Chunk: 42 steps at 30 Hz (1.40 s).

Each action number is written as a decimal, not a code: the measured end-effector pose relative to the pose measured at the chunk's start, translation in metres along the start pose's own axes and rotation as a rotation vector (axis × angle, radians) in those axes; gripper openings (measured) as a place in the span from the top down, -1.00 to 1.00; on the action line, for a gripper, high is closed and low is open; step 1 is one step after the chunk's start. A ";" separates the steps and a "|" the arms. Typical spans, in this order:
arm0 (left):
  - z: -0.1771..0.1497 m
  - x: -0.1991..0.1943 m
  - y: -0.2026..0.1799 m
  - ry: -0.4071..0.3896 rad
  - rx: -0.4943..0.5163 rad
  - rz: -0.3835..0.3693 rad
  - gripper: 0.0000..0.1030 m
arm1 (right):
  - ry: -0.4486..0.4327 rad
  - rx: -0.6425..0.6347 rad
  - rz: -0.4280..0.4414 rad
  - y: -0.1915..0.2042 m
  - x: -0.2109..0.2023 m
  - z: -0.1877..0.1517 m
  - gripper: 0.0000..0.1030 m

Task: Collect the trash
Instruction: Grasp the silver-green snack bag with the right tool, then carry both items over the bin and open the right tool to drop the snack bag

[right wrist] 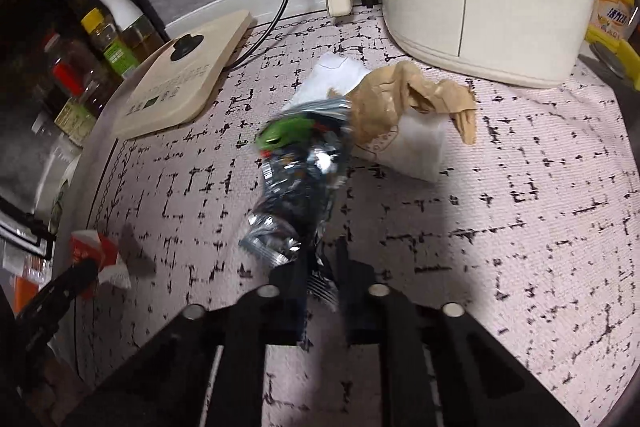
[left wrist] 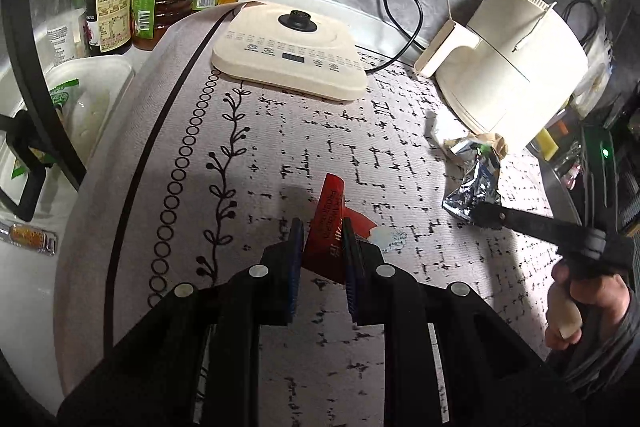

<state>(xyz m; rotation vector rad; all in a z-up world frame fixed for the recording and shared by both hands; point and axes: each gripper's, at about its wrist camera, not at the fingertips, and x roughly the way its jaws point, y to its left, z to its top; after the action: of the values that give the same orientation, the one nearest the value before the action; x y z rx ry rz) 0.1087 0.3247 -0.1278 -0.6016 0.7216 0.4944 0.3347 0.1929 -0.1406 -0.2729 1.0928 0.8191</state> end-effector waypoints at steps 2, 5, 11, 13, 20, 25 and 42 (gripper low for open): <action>-0.003 -0.003 -0.006 -0.005 0.003 -0.003 0.64 | -0.013 -0.013 0.007 -0.001 -0.010 -0.006 0.90; -0.008 -0.008 -0.016 -0.012 0.008 -0.004 0.63 | -0.035 -0.037 0.031 -0.003 -0.028 -0.017 0.92; -0.024 -0.025 -0.039 -0.031 0.018 -0.007 0.63 | -0.055 -0.030 0.083 -0.019 -0.061 -0.045 0.93; -0.033 -0.030 -0.047 -0.030 0.018 -0.009 0.63 | -0.061 -0.022 0.089 -0.027 -0.071 -0.053 0.93; -0.065 -0.041 -0.087 -0.001 0.068 -0.043 0.64 | -0.074 0.047 0.089 -0.073 -0.108 -0.097 0.93; -0.084 -0.044 -0.119 0.020 0.110 -0.076 0.63 | -0.081 0.093 0.069 -0.104 -0.130 -0.126 0.93; -0.173 -0.031 -0.280 0.164 0.365 -0.294 0.63 | -0.098 0.371 -0.119 -0.243 -0.230 -0.272 0.92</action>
<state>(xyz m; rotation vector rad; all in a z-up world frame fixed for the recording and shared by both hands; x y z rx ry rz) 0.1786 0.0021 -0.1157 -0.3973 0.8384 0.0363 0.2740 -0.2329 -0.1124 0.0145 1.1022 0.5060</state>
